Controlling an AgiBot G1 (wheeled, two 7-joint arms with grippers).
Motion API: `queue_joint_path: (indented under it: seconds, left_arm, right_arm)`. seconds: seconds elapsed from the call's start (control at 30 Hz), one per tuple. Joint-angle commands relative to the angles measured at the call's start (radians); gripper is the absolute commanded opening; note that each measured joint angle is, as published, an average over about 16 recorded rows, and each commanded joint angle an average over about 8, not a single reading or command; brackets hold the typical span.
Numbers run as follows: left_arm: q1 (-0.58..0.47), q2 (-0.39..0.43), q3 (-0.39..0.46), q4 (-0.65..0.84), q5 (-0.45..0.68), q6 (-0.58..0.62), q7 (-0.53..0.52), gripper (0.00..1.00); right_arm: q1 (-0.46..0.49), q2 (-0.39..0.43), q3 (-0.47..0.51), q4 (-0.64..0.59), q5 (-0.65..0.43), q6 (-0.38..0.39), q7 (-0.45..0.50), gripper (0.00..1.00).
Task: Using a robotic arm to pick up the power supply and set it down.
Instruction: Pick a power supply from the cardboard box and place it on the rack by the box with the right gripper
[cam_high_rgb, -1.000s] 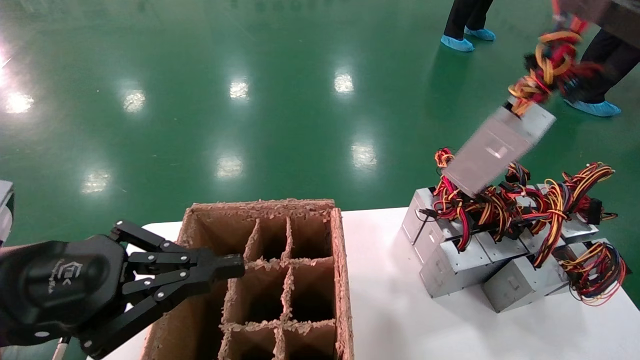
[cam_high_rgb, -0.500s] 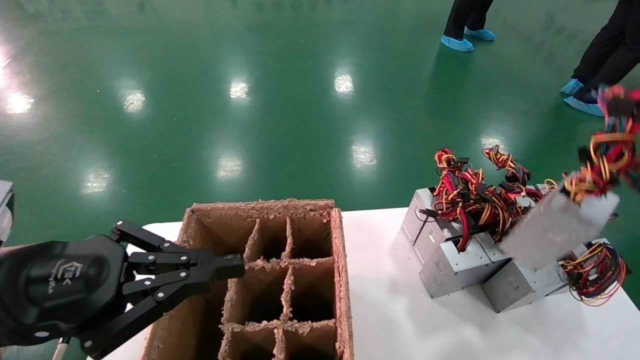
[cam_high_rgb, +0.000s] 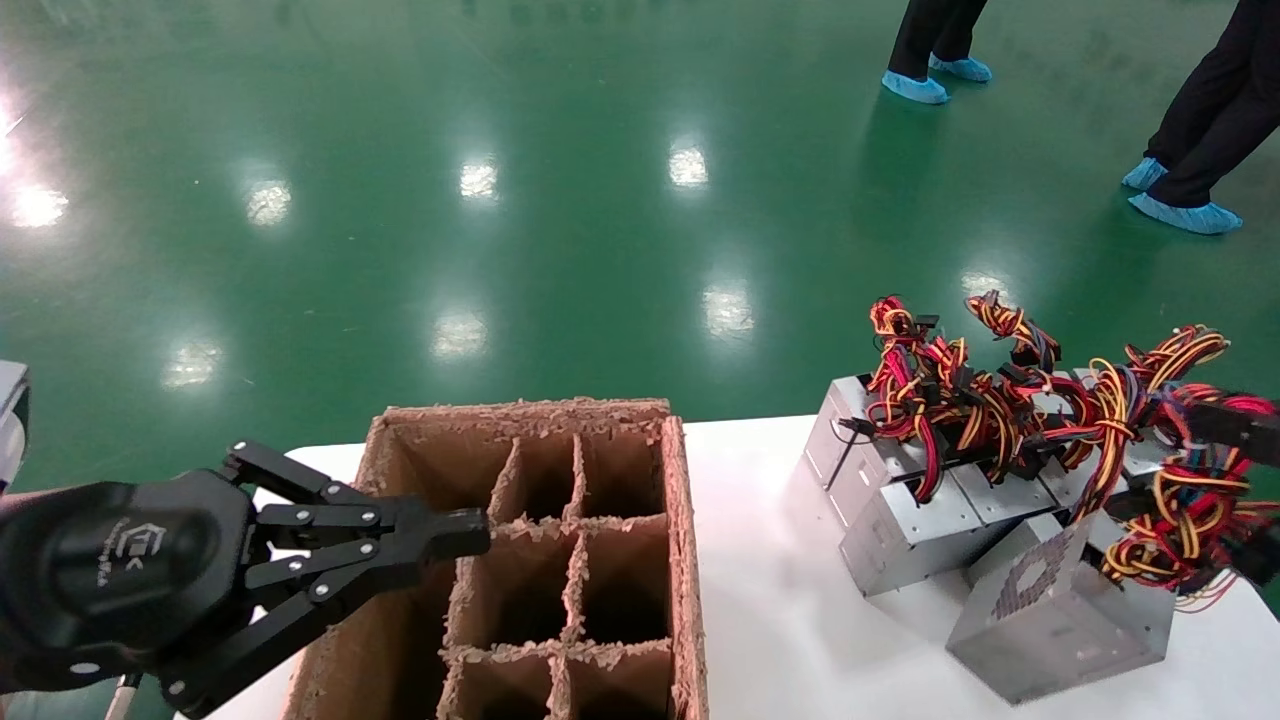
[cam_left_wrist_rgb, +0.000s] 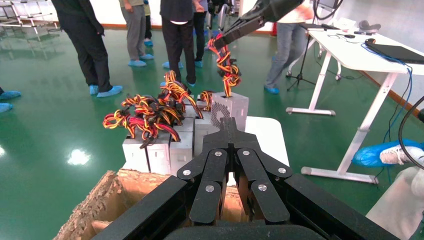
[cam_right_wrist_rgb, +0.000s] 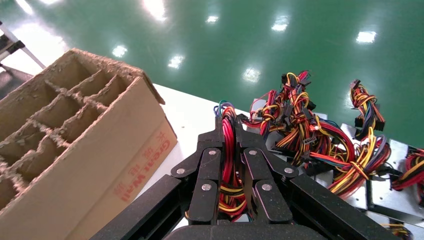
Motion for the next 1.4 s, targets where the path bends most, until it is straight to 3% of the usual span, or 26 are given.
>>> queue_joint_path:
  seconds: [0.03,0.53,0.8,1.07,1.4]
  left_arm:
    - [0.0,0.0,0.0,0.0,0.0,0.0,0.0,0.0]
    - [0.0,0.0,0.0,0.0,0.0,0.0,0.0,0.0]
    - [0.0,0.0,0.0,0.0,0.0,0.0,0.0,0.0]
    - [0.0,0.0,0.0,0.0,0.0,0.0,0.0,0.0]
    - [0.0,0.0,0.0,0.0,0.0,0.0,0.0,0.0]
  right_arm:
    - [0.003,-0.003,-0.037,0.001,0.029,0.007,-0.033,0.0]
    - [-0.037,-0.175,-0.143,0.011,0.098,0.223,-0.182,0.0]
    - [-0.038,-0.245,-0.149,0.01,0.088,0.284,-0.178,0.0]
    - [-0.037,-0.265,-0.155,0.006,0.077,0.317,-0.161,0.0]
    - [-0.04,-0.281,-0.169,0.008,0.054,0.445,-0.143,0.0]
